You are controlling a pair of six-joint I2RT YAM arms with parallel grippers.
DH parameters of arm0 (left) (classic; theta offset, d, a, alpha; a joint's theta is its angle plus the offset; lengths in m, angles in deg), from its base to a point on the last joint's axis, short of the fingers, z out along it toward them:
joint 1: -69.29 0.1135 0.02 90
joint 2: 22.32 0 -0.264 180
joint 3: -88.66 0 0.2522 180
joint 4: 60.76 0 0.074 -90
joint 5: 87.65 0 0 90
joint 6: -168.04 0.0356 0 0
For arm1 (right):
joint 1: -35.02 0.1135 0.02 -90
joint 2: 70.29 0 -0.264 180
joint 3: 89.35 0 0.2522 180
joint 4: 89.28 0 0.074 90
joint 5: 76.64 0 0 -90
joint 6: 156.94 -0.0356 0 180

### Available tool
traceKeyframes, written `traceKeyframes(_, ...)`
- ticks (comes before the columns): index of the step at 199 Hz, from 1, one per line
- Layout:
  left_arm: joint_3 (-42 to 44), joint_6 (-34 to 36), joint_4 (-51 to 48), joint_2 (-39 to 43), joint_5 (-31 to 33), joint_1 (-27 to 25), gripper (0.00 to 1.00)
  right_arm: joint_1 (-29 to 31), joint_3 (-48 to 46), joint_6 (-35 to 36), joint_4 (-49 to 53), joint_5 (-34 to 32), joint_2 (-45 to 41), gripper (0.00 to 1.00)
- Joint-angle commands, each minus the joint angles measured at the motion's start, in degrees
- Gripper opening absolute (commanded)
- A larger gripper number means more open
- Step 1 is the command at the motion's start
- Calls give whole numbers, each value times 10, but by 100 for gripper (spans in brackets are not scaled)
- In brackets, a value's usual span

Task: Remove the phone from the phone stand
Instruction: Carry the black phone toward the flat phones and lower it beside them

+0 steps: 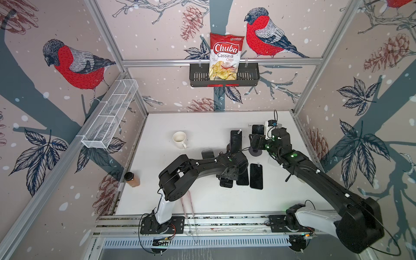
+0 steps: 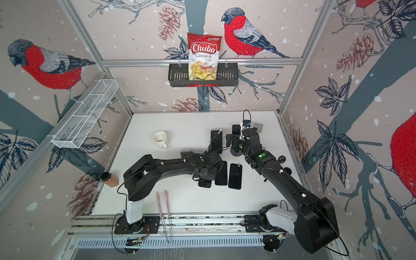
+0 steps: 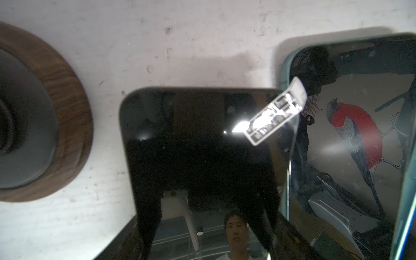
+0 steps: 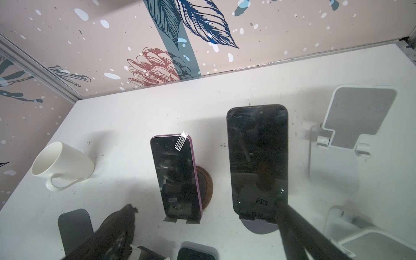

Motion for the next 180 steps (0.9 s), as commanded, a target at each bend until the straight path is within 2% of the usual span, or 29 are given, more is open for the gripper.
traceKeyframes(1, 2, -5, -21, -6, -15, 0, 18, -1, -2, -4, -16, 4, -4, 99)
traceKeyframes(90, 0, -5, -26, -3, -14, 0, 22, -3, -5, -4, -18, 4, -11, 99)
traceKeyframes(180, -1, -7, -27, 3, -10, 0, 35, -3, -7, -4, -18, 5, -15, 99)
